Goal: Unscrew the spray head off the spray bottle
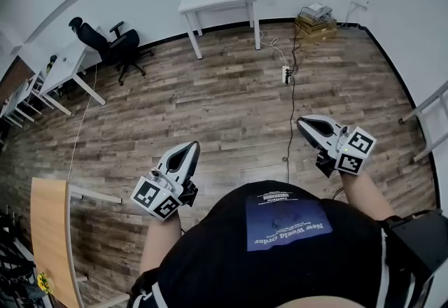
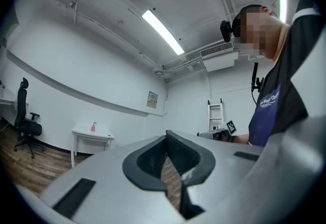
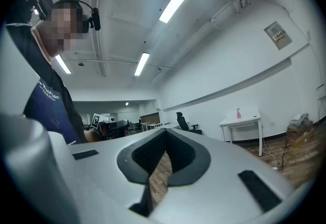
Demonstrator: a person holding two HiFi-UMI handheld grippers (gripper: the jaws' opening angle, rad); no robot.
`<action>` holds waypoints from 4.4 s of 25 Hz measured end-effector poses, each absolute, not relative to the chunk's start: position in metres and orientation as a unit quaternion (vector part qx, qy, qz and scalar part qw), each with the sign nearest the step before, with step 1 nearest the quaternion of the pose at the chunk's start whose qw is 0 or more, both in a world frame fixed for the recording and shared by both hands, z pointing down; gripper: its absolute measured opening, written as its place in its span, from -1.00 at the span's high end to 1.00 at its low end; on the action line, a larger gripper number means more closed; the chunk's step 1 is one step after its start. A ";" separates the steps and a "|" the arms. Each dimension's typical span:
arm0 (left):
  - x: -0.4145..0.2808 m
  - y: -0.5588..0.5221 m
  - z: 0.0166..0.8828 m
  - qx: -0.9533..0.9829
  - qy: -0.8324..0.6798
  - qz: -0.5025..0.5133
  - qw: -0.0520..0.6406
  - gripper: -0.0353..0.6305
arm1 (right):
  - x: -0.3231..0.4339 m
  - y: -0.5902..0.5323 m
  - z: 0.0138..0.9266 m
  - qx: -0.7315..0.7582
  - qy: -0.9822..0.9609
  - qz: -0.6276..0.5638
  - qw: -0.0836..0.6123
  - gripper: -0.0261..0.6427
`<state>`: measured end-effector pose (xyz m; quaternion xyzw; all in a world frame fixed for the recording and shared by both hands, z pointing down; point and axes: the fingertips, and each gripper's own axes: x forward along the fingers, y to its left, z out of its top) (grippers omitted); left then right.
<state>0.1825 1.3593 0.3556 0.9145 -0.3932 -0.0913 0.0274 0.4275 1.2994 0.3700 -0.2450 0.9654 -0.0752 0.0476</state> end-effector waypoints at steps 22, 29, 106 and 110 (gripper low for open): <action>0.213 1.301 0.382 0.915 -0.391 -0.084 0.055 0.89 | 0.430 1.238 0.390 -0.219 0.972 -0.083 0.026 0.93; 0.115 1.238 0.361 0.922 -0.376 -0.090 0.032 0.89 | 0.346 1.174 0.368 -0.266 0.961 -0.077 0.030 0.93; -0.120 0.653 0.360 0.918 -0.379 -0.108 0.032 0.89 | 0.145 0.589 0.357 -0.318 0.946 -0.053 0.020 0.93; -0.133 0.642 0.365 0.917 -0.384 -0.104 0.031 0.89 | 0.130 0.573 0.358 -0.311 0.949 -0.056 0.014 0.93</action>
